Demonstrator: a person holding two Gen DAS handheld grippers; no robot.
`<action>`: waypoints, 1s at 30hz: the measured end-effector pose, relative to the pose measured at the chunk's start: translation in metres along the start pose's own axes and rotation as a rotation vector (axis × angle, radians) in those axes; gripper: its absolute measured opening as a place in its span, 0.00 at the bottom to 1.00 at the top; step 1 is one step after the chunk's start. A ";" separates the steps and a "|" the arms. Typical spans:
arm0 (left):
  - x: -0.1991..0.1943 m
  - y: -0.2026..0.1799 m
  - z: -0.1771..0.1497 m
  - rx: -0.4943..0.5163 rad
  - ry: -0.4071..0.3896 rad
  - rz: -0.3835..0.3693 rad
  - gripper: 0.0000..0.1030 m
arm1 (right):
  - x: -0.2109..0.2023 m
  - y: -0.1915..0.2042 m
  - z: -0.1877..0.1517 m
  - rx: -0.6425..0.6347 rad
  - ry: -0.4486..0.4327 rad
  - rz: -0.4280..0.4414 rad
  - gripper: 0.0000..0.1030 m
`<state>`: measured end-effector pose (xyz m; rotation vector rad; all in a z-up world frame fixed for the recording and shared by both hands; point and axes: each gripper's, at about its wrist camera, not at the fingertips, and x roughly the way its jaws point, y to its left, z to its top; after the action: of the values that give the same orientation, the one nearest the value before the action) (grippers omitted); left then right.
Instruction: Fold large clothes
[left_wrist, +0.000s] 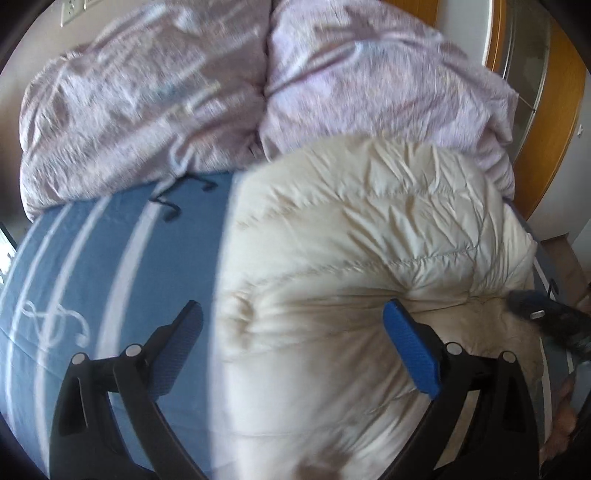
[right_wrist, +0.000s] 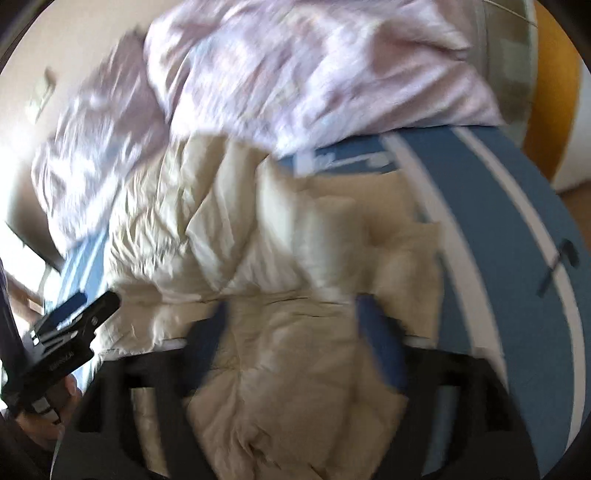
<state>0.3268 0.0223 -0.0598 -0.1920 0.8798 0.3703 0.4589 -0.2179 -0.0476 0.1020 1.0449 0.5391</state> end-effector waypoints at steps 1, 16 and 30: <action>-0.003 0.007 0.002 0.001 -0.004 0.003 0.95 | -0.006 -0.005 0.001 0.019 -0.012 0.009 0.90; 0.022 0.014 -0.006 -0.012 0.157 -0.099 0.94 | 0.029 -0.070 -0.018 0.374 0.246 0.156 0.97; 0.030 -0.013 -0.019 0.011 0.205 -0.155 0.93 | 0.045 -0.085 -0.022 0.425 0.274 0.214 0.99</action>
<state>0.3359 0.0112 -0.0946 -0.2901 1.0612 0.2029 0.4900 -0.2734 -0.1227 0.5315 1.4166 0.5259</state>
